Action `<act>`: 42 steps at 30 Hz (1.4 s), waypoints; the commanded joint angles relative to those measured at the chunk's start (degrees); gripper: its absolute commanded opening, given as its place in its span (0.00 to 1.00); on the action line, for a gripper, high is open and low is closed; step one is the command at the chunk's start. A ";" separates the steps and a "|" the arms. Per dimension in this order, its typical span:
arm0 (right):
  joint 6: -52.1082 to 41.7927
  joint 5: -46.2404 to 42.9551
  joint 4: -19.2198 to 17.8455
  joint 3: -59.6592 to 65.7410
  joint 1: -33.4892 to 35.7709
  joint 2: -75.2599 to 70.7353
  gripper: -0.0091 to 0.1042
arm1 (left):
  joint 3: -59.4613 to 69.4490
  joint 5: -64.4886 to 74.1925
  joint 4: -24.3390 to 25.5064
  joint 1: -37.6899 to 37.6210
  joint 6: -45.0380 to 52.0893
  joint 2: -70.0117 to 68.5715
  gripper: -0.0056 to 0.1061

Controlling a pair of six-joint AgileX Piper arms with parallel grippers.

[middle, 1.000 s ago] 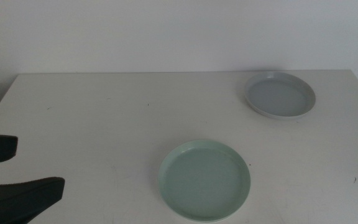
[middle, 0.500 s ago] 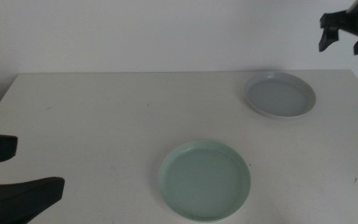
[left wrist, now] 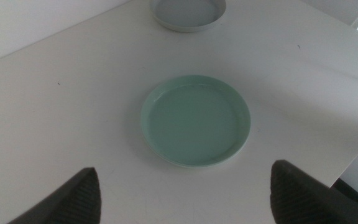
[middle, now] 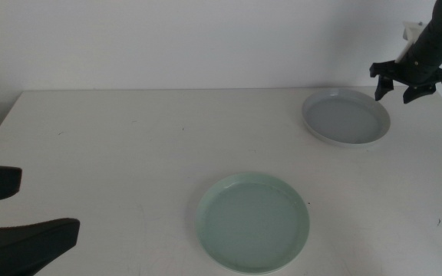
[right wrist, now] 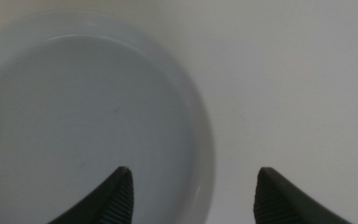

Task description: Stack the three bowls on top of each other.

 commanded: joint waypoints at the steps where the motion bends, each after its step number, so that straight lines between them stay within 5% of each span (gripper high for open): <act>1: -0.55 -3.25 0.06 -2.11 -1.18 -3.16 0.50 | -1.31 -3.72 0.64 -0.40 -0.37 0.27 0.99; 27: -4.01 -8.22 3.04 -2.11 -1.55 3.47 0.41 | -1.31 -3.72 0.64 -0.40 -0.37 0.27 0.99; 31: -4.05 -8.77 2.99 -2.11 -1.55 4.12 0.33 | -1.31 -3.72 0.64 -0.40 -0.37 0.27 0.99; 36: -4.01 -7.57 3.50 -2.11 -1.68 3.94 0.07 | -1.31 -3.72 0.64 -0.40 -0.37 0.27 0.99; 42: -8.92 -4.01 7.11 -2.11 -1.74 2.73 0.07 | -1.31 -3.72 0.64 -0.40 -0.37 0.27 0.99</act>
